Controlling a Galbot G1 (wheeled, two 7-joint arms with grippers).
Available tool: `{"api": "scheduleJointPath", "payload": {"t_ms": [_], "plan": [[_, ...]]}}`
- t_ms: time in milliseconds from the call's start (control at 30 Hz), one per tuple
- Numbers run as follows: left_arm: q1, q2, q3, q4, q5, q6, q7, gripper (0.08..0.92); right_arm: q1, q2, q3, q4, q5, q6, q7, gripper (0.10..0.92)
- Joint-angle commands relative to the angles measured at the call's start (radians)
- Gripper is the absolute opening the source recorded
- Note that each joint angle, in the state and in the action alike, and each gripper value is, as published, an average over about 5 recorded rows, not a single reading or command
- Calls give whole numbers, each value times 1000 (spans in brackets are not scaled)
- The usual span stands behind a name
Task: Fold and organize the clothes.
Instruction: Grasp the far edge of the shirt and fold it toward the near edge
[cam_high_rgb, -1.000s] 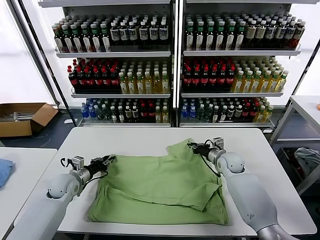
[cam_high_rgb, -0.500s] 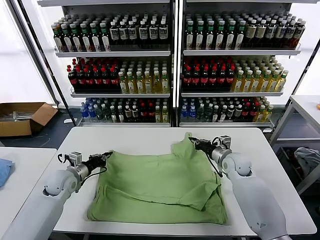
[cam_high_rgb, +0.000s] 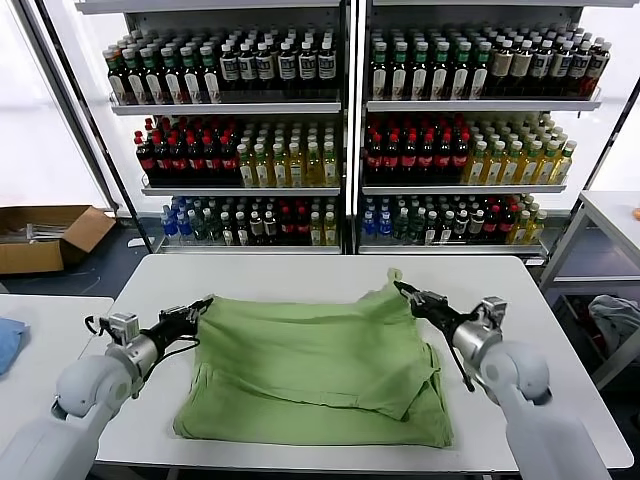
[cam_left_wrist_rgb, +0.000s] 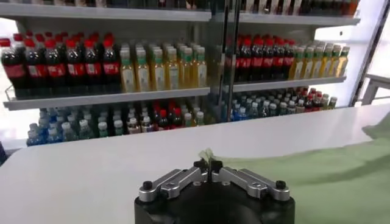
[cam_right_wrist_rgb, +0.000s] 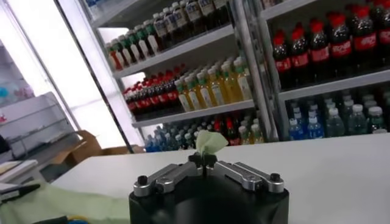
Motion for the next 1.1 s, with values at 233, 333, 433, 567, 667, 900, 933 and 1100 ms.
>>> {"api": "scheduleJointPath", "payload": {"t_ms": [233, 333, 433, 567, 667, 900, 933, 1100], "plan": [[511, -19, -263, -255, 69, 6, 28, 87, -593, 15, 243, 328, -19, 50, -28, 106], [522, -23, -236, -227, 143, 13, 70, 87, -643, 13, 218, 316, -63, 66, -30, 106], [516, -24, -213, -207, 189, 14, 85, 88, -663, 10, 199, 309, -96, 67, -27, 114], [523, -20, -231, -224, 204, 15, 77, 145, -650, 12, 213, 308, -100, 62, -2, 188], [532, -14, -272, -247, 173, 12, 39, 231, -611, 11, 263, 295, -91, 107, 7, 275], [554, -69, -313, -322, -3, -68, -163, 430, -543, 20, 433, 226, -69, 277, -28, 474], [553, -89, -302, -326, -3, -80, -189, 456, -543, 24, 446, 219, -66, 287, -32, 509], [555, -217, -225, -347, 35, -115, -284, 603, -576, 49, 468, 206, -73, 315, -43, 647]]}}
